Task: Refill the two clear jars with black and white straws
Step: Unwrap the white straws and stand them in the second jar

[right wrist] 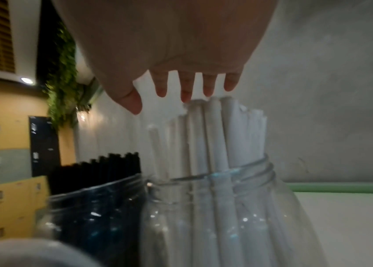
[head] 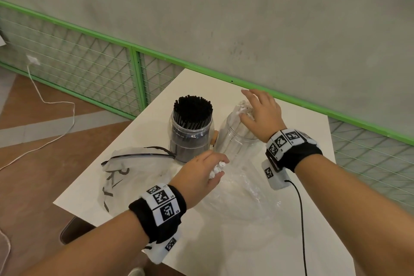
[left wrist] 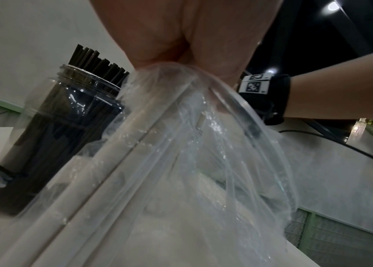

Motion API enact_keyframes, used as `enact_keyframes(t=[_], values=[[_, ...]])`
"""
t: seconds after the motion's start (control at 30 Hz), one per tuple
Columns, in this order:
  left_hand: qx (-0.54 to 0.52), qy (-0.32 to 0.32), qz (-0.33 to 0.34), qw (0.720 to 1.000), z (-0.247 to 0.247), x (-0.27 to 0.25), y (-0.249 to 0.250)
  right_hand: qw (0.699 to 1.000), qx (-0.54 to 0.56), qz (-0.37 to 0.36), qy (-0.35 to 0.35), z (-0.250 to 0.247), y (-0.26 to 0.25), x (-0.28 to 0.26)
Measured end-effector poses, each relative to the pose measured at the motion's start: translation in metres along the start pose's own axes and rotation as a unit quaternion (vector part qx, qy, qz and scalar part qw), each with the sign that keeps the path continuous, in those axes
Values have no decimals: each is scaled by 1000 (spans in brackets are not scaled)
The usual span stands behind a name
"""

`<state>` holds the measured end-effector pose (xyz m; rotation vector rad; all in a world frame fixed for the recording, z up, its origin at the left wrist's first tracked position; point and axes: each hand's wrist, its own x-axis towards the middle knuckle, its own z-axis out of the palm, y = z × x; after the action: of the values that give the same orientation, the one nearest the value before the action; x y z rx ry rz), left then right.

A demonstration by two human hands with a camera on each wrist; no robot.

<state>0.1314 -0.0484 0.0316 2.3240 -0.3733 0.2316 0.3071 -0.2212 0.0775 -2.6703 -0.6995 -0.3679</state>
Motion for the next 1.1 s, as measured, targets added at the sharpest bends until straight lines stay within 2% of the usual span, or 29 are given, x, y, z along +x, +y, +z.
enact_keyframes(t=[0.13,0.23,0.3,0.33,0.4,0.43,0.47,0.53,0.6,0.67,0.8,0.93,1.1], values=[[-24,9,-31,999,-2,3,0,992,119,-39,32,-12,-13,-31],[-62,13,-73,995,-3,4,2,959,283,32,1,-18,-25,-54],[-84,19,-86,993,-3,4,1,931,354,62,-58,-16,-32,-68],[-97,24,-89,991,-2,4,0,925,360,55,-110,-13,-36,-75],[-118,40,-93,988,-2,4,-2,908,345,33,-236,-1,-44,-89],[-123,51,-90,987,-3,5,-4,902,329,27,-280,6,-49,-94],[-122,62,-84,987,-3,5,-6,900,320,28,-295,14,-53,-99],[-121,80,-72,987,-4,6,-6,892,363,43,-268,27,-65,-102],[-140,97,-67,983,-6,6,-4,865,444,54,-227,39,-74,-101],[-171,102,-69,978,-8,6,-4,856,476,51,-193,46,-81,-101],[-229,58,-74,969,-12,5,-5,843,504,91,-165,49,-80,-104],[-191,42,-70,978,-13,2,-7,860,479,93,-152,42,-66,-104],[-178,72,-55,980,-8,9,10,861,471,87,-170,35,-54,-102]])
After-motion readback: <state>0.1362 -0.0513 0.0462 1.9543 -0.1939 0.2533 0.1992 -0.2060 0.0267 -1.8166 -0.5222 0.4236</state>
